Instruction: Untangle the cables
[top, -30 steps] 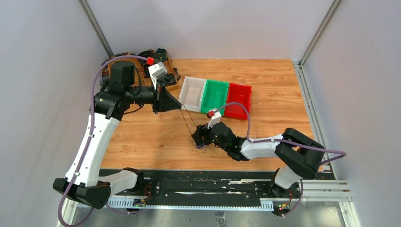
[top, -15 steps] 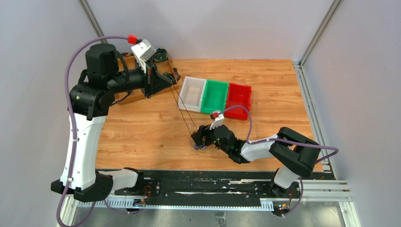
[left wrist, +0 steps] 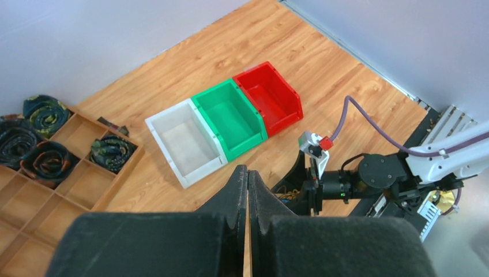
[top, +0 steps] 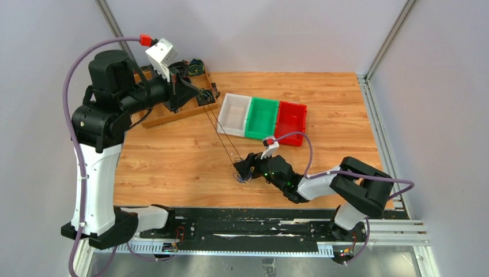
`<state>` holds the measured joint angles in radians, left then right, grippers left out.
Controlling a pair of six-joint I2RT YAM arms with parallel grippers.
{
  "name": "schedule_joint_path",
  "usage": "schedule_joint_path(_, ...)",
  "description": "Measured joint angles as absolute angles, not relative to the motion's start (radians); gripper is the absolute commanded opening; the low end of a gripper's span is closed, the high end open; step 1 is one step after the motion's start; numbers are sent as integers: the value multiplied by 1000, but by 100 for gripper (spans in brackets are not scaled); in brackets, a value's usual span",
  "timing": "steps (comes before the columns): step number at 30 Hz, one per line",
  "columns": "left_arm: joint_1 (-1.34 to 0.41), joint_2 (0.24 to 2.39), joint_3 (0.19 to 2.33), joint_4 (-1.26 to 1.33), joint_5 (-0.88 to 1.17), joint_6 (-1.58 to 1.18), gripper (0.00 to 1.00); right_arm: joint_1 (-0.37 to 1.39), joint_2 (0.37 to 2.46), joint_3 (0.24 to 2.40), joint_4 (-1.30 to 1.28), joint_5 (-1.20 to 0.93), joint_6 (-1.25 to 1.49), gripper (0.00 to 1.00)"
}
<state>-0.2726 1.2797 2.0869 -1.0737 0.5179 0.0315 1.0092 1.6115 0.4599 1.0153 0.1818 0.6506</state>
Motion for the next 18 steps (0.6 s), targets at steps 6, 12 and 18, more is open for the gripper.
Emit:
schedule_joint_path(6,-272,1116,1728,-948,511,61,0,989,1544,409,878,149,619,58)
schedule_joint_path(12,-272,1011,1361,-853,432,172,0,980,1518,414,755,112,581,74)
schedule_joint_path(18,-272,984,1148,-791,279,302,0,979,1493,416,689,71,570,77)
